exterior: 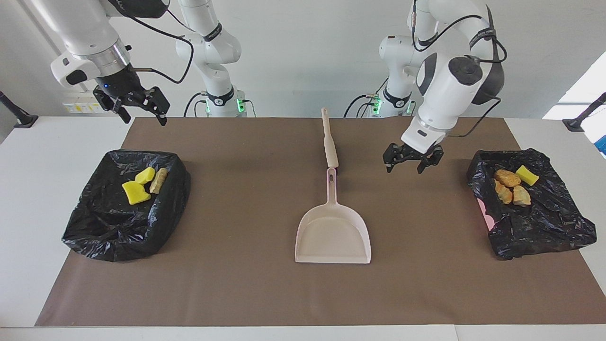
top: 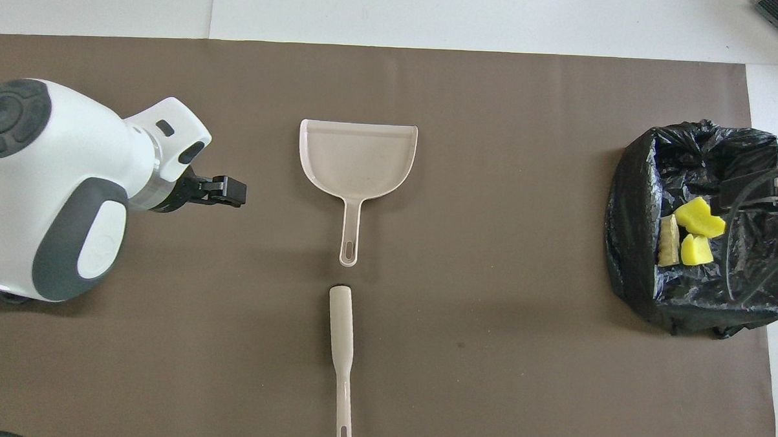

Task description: Sweep and dump trash in bin

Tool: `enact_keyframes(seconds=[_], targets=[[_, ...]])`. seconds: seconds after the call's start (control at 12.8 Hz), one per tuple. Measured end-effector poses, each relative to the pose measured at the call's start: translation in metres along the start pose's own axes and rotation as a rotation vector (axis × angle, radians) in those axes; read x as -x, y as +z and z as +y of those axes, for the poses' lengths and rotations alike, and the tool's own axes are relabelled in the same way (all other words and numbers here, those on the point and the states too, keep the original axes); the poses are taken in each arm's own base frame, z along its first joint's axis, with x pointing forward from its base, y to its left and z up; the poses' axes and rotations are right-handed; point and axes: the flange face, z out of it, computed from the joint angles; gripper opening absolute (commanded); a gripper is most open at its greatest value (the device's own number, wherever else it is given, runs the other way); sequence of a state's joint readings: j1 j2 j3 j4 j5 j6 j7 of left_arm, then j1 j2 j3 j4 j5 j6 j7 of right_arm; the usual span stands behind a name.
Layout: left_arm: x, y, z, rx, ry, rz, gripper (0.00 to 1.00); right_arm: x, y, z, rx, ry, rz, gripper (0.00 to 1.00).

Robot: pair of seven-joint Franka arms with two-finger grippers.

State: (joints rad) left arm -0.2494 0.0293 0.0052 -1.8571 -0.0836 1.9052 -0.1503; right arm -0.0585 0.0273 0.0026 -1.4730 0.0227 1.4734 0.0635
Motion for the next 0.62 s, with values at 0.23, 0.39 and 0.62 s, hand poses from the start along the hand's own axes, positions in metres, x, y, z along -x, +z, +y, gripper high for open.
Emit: enact_keyframes(seconds=[0.23, 0.39, 0.62], targets=[[0.01, -0.025, -0.058, -0.002, 0.002, -0.031, 1.0, 0.0, 0.0, 0.0, 0.0, 0.0, 0.0, 1.0], [0.016, -0.037, -0.096, 0.001, -0.005, -0.038, 1.0, 0.0, 0.0, 0.0, 0.0, 0.0, 0.0, 1.0], [0.021, -0.043, -0.143, 0.004, -0.04, -0.044, 1.0, 0.0, 0.0, 0.0, 0.0, 0.0, 0.0, 1.0]])
